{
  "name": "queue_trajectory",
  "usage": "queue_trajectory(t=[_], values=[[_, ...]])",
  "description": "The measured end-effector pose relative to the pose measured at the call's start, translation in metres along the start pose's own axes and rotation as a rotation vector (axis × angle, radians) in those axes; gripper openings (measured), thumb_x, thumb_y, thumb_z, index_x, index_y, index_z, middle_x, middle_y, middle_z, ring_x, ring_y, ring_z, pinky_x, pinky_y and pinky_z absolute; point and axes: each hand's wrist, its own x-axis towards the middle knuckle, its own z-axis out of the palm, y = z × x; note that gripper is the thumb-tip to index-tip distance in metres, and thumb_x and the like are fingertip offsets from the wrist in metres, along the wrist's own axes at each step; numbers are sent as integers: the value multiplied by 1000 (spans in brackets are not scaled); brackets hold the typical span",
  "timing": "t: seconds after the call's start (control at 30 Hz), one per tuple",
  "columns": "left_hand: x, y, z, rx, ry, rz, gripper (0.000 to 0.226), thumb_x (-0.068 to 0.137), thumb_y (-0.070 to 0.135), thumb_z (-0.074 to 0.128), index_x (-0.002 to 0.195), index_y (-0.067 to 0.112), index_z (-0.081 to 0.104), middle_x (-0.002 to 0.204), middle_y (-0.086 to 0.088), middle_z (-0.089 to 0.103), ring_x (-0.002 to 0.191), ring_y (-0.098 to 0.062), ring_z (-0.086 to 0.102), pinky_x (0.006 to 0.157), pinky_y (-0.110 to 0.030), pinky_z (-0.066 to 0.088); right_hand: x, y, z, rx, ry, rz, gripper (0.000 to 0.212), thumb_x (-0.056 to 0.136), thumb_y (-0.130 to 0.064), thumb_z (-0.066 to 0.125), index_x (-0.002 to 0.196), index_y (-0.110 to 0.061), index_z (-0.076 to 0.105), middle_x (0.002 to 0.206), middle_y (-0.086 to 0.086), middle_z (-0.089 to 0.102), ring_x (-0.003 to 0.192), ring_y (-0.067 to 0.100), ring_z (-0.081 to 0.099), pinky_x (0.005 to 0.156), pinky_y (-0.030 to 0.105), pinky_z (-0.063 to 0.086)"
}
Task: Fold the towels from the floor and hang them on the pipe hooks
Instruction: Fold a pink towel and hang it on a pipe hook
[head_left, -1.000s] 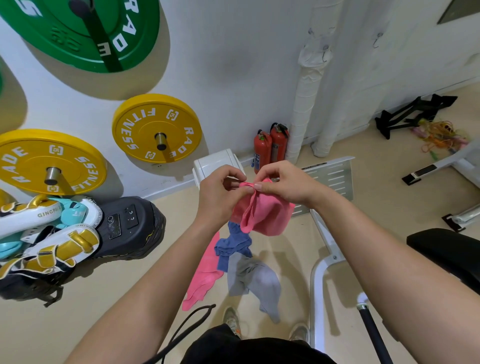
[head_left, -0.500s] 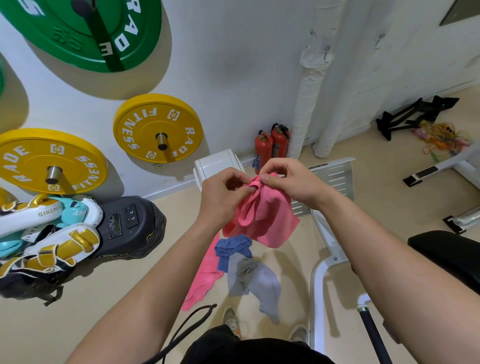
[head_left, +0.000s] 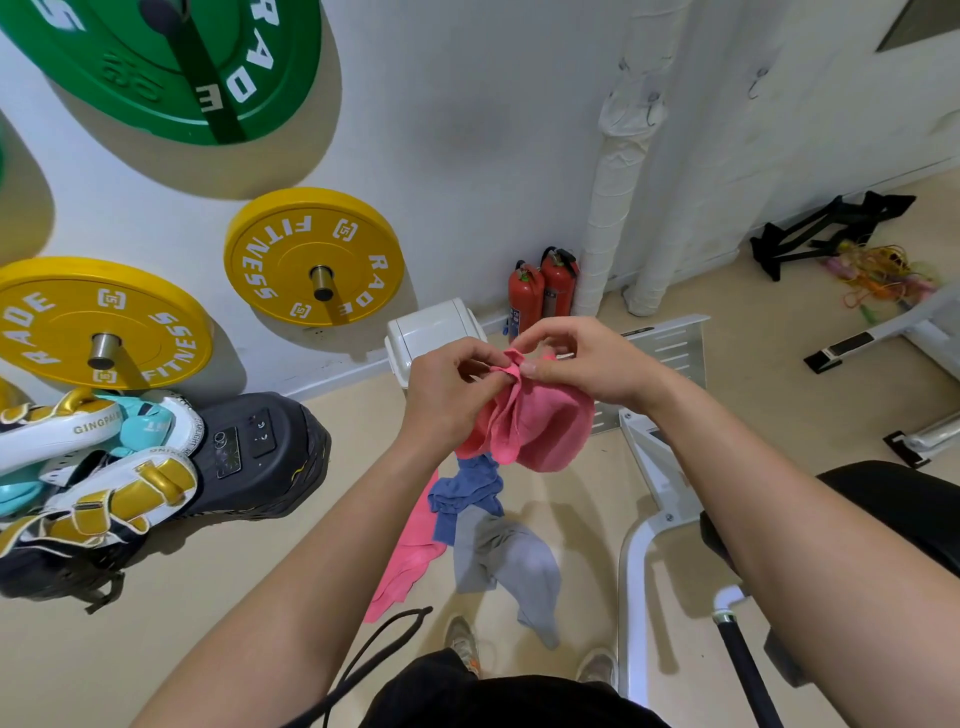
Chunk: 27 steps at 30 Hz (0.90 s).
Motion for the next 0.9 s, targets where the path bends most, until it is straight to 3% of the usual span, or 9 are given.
queue_trajectory(t=[0.17,0.23,0.33,0.43,0.53,0.63,0.7,0.8,0.9], values=[[-4,3,1,-6,-6,6,26,74,10,85,74,30,68,67,20,66,63,3,59,64,-14,46,2,-1,2,-126,64,-32,8,87,-22,74,90,-28,78,89,0,76,92,29,66,85,44,50],[-5,4,0,-21,-7,-13,25,71,11,88,73,26,67,65,15,66,61,0,59,62,-14,46,2,-3,3,-114,87,-19,11,90,-19,71,88,-27,78,88,-3,77,94,26,68,86,40,51],[-5,5,-3,1,-21,-3,25,71,14,88,72,28,67,66,12,67,62,0,61,61,-12,45,1,-4,2,-106,101,-8,9,90,-17,72,88,-23,79,88,-1,77,93,24,68,86,37,51],[-4,7,-6,56,-33,34,29,75,11,83,72,35,67,69,15,69,67,2,65,65,-11,46,0,-4,2,-101,115,-1,5,87,-22,75,88,-21,80,88,8,76,85,30,67,83,43,51],[-4,7,-7,77,-54,70,30,82,9,77,78,37,68,77,14,73,76,0,69,73,-16,51,0,-4,2,-86,137,25,7,85,-26,77,88,-21,80,86,6,76,76,11,61,77,39,52],[-6,7,-8,129,-84,132,29,87,7,71,85,36,70,83,17,72,81,2,68,77,-16,50,-2,-6,1,-71,134,43,6,88,-23,75,88,-21,81,78,-15,74,74,-5,62,73,20,47],[-6,7,-8,157,-93,176,28,87,4,69,88,31,73,86,18,70,84,1,67,79,-16,50,-3,-7,1,-74,137,53,8,89,-22,74,90,-19,81,75,-20,73,73,-8,61,72,15,44],[-4,7,-6,191,-59,237,24,83,5,74,91,27,77,89,15,62,87,-2,62,79,-15,48,-5,-6,2,-48,140,57,9,89,-21,74,91,-16,81,80,-11,76,77,-1,64,76,22,50],[-4,10,-4,183,-23,231,26,78,10,80,84,34,71,83,14,61,81,-4,60,71,-13,45,-6,-6,5,-22,137,55,8,88,-21,74,90,-16,81,84,-2,77,78,4,64,80,30,52]])
